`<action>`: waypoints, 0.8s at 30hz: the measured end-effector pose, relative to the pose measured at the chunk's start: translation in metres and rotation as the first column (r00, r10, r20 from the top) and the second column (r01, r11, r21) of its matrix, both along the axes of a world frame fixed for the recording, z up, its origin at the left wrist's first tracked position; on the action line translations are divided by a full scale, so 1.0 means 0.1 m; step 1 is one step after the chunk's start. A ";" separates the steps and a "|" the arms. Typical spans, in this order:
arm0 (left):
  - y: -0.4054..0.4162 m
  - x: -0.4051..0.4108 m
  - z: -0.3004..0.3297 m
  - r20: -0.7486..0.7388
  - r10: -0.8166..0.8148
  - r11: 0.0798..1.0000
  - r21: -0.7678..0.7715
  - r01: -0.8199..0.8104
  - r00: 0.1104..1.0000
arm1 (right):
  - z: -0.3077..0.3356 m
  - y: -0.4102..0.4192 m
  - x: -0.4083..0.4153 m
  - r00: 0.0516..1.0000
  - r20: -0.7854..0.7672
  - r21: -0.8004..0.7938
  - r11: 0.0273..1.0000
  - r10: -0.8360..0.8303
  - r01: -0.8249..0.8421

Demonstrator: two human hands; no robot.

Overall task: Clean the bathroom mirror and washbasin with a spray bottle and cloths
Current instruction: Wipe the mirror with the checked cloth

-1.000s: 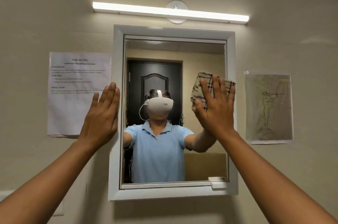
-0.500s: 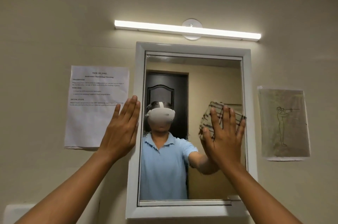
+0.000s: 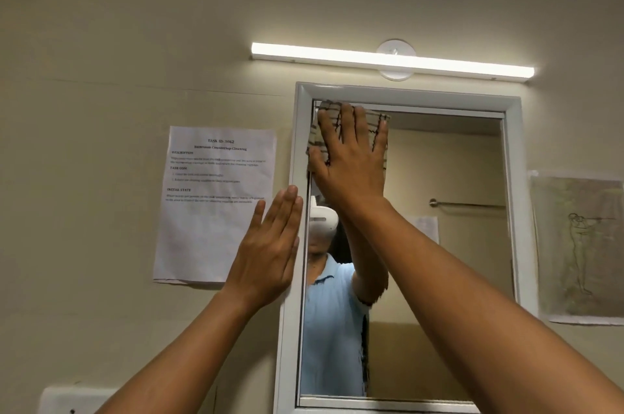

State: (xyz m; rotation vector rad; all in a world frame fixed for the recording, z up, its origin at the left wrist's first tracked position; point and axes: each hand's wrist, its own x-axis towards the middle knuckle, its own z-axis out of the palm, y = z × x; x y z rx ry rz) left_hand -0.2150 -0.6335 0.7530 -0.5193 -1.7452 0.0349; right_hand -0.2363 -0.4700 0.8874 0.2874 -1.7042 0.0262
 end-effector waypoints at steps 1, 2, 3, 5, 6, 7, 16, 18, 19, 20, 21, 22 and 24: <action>0.00 0.00 -0.01 0.005 -0.007 1.000 0.002 0.007 1.000 | -0.01 -0.01 0.00 1.000 -0.002 -0.001 1.000 -0.002 0.002; 0.01 0.00 -0.01 0.010 -0.015 1.000 0.004 0.015 1.000 | -0.03 -0.01 0.00 1.000 -0.005 0.005 1.000 -0.002 0.002; 0.02 0.00 -0.02 0.015 -0.022 1.000 0.010 0.022 1.000 | -0.06 -0.01 0.01 1.000 -0.007 0.016 1.000 -0.001 0.001; 0.03 0.02 -0.02 0.028 -0.036 0.999 0.022 0.036 0.999 | -0.16 -0.01 0.03 1.000 -0.002 0.037 0.999 0.007 -0.007; 0.04 0.03 -0.04 0.039 -0.044 0.999 0.029 0.042 0.998 | -0.25 -0.01 0.04 1.000 -0.001 0.046 0.999 0.009 -0.009; 0.04 0.04 -0.04 0.046 -0.046 0.998 0.036 0.044 0.998 | -0.33 -0.01 0.04 1.000 -0.006 0.055 0.998 0.013 -0.012; 0.09 0.03 -0.26 0.064 -0.092 0.992 0.095 0.086 0.994 | -1.14 0.04 0.12 0.999 0.028 0.097 0.995 -0.022 0.019; 0.10 0.05 -0.31 0.074 -0.090 0.992 0.093 0.083 0.993 | -1.32 0.05 0.14 0.999 0.037 0.106 0.994 -0.020 0.016; 0.10 0.06 -0.34 0.082 -0.089 0.992 0.091 0.082 0.993 | -1.42 0.06 0.14 0.999 0.043 0.115 0.993 -0.018 0.013; 0.11 0.07 -0.38 0.091 -0.088 0.993 0.090 0.080 0.992 | -1.51 0.07 0.15 0.999 0.050 0.124 0.992 -0.016 0.010; 0.12 0.08 -0.41 0.099 -0.084 0.993 0.088 0.075 0.992 | -1.61 0.10 0.16 0.998 0.059 0.137 0.991 -0.013 0.005; 0.12 0.09 -0.45 0.103 -0.074 0.994 0.085 0.066 0.992 | -1.72 0.11 0.16 0.998 0.065 0.154 0.988 -0.012 0.002; 0.14 0.11 -0.51 0.112 -0.046 0.996 0.076 0.038 0.993 | -1.94 0.18 0.18 0.997 0.073 0.207 0.978 -0.011 -0.005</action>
